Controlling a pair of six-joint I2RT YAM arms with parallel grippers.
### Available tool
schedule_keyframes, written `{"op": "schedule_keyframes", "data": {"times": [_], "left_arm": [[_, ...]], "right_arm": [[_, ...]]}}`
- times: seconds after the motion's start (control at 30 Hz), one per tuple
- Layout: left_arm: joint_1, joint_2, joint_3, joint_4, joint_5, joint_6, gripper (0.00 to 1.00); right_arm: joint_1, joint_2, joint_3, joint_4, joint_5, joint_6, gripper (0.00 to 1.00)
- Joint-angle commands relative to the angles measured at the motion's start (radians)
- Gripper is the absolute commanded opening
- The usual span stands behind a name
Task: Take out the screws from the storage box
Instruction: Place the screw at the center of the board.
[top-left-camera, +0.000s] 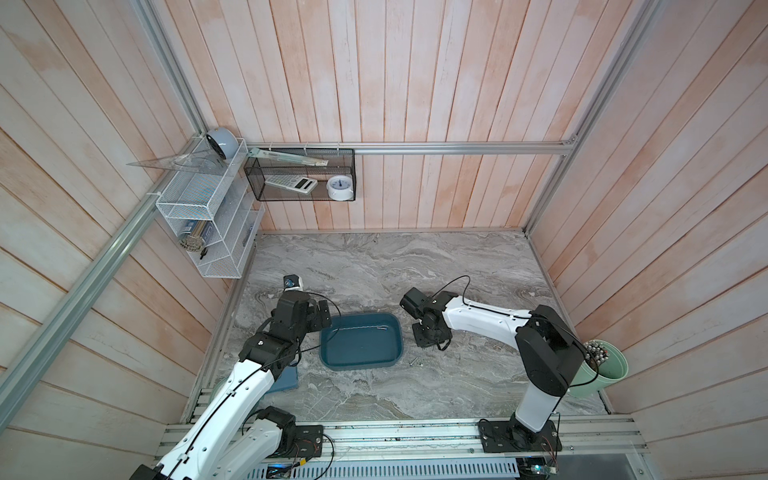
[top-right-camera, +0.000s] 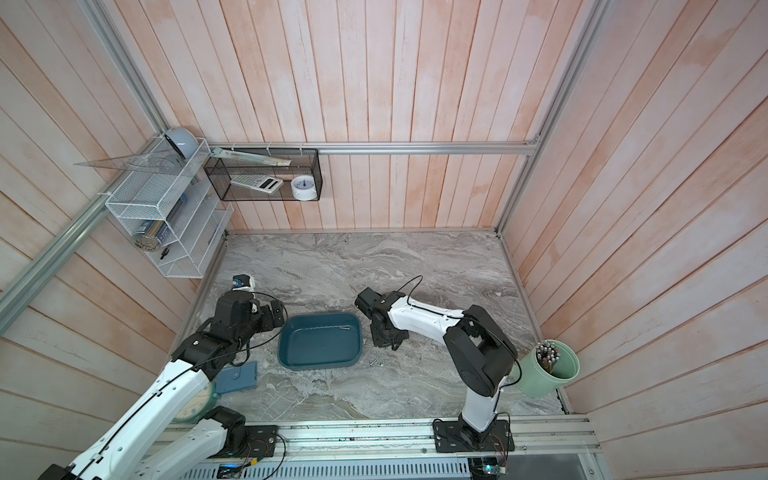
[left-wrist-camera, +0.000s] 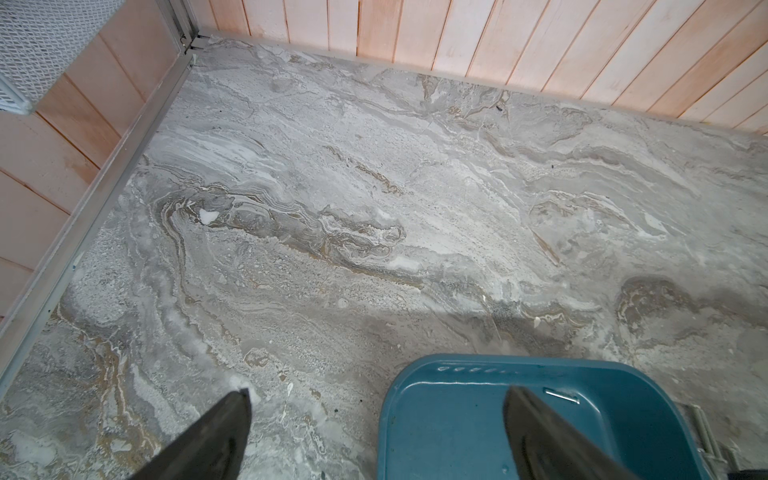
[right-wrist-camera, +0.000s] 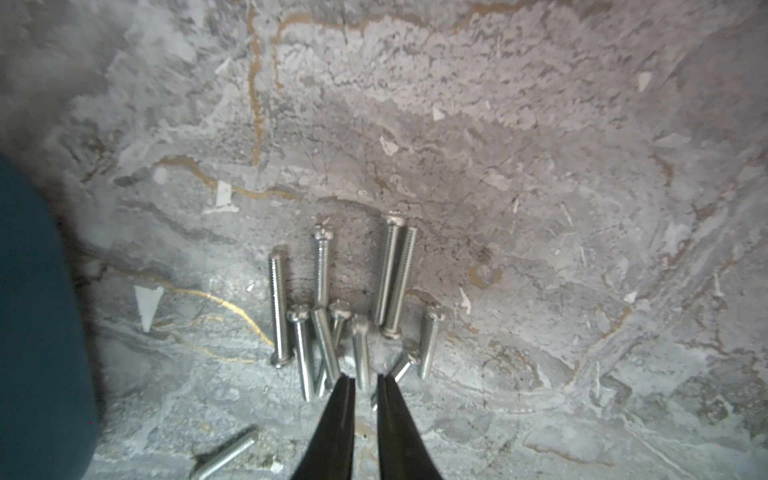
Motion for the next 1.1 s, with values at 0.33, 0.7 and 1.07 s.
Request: {"op": "schedule_keyframes", "data": {"times": [0.33, 0.7, 1.07], "left_arm": [[0.004, -0.003, 0.017, -0.001, 0.0, -0.003, 1.0], [0.003, -0.015, 0.016, 0.0, 0.0, 0.0, 1.0], [0.003, -0.029, 0.016, -0.002, 0.001, -0.001, 1.0]], "right_arm": [[0.004, -0.099, 0.036, -0.021, 0.019, -0.015, 0.23], [0.048, -0.143, 0.094, 0.146, -0.087, -0.041, 0.32], [0.172, 0.145, 0.397, 0.062, -0.1, -0.147, 0.33]]}}
